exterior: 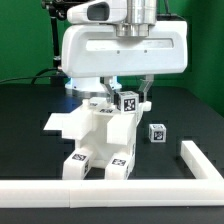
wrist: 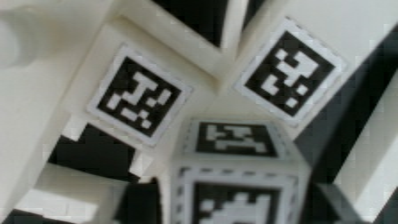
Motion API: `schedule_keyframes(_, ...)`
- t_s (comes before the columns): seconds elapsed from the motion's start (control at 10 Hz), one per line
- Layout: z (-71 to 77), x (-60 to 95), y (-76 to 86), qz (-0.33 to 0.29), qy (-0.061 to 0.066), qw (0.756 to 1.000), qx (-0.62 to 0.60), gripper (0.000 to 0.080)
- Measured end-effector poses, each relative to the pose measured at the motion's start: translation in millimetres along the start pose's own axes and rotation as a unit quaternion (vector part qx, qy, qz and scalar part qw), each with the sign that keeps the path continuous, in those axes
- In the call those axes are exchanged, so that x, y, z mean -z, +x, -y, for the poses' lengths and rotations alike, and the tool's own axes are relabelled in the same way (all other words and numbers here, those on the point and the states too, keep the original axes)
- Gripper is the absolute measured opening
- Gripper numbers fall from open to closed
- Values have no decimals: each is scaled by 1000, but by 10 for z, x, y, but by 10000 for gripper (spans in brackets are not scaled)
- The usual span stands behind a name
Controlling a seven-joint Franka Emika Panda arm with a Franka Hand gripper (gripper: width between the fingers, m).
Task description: Assemble chair
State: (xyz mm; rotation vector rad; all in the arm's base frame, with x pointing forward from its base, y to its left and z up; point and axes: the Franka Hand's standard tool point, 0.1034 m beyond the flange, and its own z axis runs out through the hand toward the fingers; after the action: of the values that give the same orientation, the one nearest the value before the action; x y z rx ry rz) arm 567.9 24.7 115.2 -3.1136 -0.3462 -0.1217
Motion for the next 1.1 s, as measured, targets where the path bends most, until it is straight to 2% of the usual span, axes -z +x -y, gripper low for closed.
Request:
schedule_keyframes(0.3, 0, 0, 0, 0, 0, 996, -91, 285)
schedule_keyframes(0.5, 13, 2, 14, -4, 0, 978, -210, 285)
schedule_keyframes(0.7, 24, -4, 33, -18, 2, 924, -383, 285)
schedule_keyframes(0.8, 26, -4, 35, -18, 12, 899, -437, 285)
schedule_keyframes(0.9, 38, -4, 40, -15, 27, 860, -509, 285)
schedule_keyframes(1.0, 29, -1, 43, -13, 38, 843, -537, 285)
schedule_keyframes(1.1, 35, -1, 44, -13, 38, 843, -536, 285)
